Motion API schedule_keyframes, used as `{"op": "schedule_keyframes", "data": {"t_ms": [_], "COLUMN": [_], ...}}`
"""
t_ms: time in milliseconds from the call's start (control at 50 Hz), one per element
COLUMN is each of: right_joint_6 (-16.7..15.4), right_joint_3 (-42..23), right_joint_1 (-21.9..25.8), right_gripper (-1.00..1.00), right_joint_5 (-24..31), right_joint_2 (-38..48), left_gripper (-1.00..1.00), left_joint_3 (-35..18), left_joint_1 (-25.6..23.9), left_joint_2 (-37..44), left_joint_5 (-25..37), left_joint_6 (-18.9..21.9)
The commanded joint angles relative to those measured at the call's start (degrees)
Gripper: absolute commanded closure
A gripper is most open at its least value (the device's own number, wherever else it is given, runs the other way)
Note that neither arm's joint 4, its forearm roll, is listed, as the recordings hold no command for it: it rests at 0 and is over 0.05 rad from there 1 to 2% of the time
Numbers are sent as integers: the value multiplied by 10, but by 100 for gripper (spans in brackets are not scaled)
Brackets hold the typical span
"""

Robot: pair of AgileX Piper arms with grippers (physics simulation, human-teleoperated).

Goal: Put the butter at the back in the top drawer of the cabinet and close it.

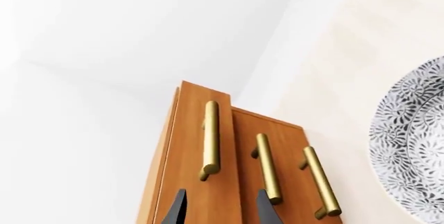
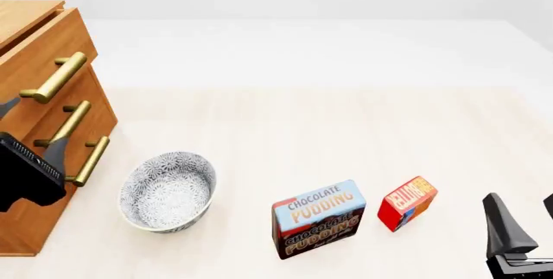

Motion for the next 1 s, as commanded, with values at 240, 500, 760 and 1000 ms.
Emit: {"op": "schedule_keyframes", "data": {"t_ms": [240,500,760,1000], "right_joint_6": [0,0,0,0], "right_joint_3": [0,0,0,0], "right_joint_1": [0,0,0,0], "right_gripper": [-100,-100,-100,-100], "right_joint_5": [0,0,0,0], "right_joint_2": [0,0,0,0], "left_gripper": [-100,-100,-100,-100], "left_joint_3": [-16,-11,-13,-23], "left_joint_1": [4,8,21,20], "left_joint_2": [58,83,84,103], "left_joint_5": [-52,-80,-83,-96], "left_joint_6": [39,64,75,88]}}
